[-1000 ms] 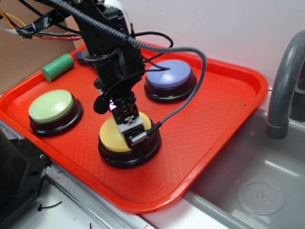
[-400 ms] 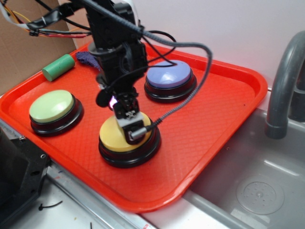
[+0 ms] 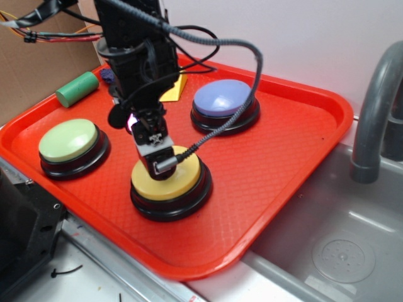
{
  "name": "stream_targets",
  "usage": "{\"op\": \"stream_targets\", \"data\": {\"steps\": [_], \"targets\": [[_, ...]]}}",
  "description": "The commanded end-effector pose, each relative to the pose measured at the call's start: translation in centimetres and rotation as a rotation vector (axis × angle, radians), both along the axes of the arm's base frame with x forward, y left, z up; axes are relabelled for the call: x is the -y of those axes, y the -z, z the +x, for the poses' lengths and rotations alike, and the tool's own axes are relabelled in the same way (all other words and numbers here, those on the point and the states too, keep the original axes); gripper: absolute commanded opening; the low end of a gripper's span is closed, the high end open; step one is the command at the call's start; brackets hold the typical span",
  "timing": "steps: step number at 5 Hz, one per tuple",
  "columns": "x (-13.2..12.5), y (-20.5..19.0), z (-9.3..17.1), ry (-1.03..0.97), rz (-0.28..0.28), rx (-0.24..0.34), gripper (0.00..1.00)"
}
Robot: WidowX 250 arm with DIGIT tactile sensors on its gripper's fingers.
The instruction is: Push the yellow button.
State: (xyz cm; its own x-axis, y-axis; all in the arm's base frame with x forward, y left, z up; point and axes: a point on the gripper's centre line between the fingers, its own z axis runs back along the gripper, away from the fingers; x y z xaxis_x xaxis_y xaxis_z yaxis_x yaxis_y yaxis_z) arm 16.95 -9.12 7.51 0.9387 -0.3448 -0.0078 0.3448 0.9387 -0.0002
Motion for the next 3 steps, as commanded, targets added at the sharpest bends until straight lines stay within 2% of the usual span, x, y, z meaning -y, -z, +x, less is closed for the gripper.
{"op": "stream_targets", "data": {"steps": [1,3], "targets": [[0.4,-2.7,1.0,-0.026,-0.029,0.051,1.0],[0.2,-4.2,0.7,-0.051,-0.042,0.036,1.0]]}}
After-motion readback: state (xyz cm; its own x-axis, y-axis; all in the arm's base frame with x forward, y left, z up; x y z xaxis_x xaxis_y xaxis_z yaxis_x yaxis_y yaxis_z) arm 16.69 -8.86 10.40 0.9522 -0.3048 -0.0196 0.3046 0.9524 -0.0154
